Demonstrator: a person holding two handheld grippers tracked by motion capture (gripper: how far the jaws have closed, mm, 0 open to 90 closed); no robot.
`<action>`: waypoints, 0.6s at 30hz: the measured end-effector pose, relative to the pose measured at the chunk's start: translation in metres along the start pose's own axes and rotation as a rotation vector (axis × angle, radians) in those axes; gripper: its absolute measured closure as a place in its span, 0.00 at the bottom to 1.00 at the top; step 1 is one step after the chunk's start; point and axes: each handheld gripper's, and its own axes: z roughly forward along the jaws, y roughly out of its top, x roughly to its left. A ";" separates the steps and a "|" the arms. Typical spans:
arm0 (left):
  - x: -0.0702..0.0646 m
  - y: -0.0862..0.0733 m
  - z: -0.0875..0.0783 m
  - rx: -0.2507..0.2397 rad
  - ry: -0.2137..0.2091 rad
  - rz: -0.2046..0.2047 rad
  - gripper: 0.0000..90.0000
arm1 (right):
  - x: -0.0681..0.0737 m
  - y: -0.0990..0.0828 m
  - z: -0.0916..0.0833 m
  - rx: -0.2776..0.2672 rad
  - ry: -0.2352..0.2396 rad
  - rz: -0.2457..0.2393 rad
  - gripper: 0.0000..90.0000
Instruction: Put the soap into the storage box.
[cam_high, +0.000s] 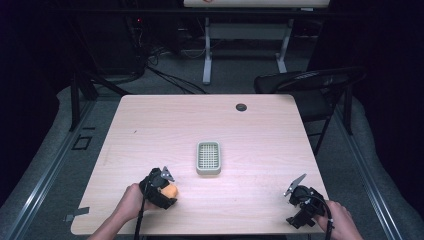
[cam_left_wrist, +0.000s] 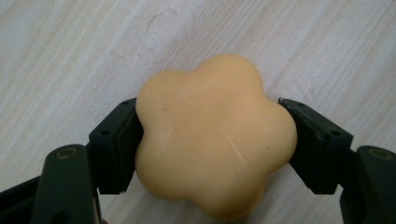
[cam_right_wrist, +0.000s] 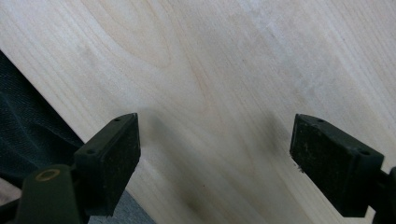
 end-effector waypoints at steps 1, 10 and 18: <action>0.000 0.000 0.000 -0.001 -0.002 -0.004 0.30 | 0.000 0.000 0.000 -0.005 0.004 0.002 0.18; 0.000 0.001 0.000 0.007 0.000 0.003 0.30 | 0.000 0.000 0.000 -0.005 -0.002 0.001 0.18; -0.001 0.002 -0.006 -0.011 0.003 0.003 0.30 | 0.000 0.000 -0.001 -0.003 -0.005 -0.002 0.18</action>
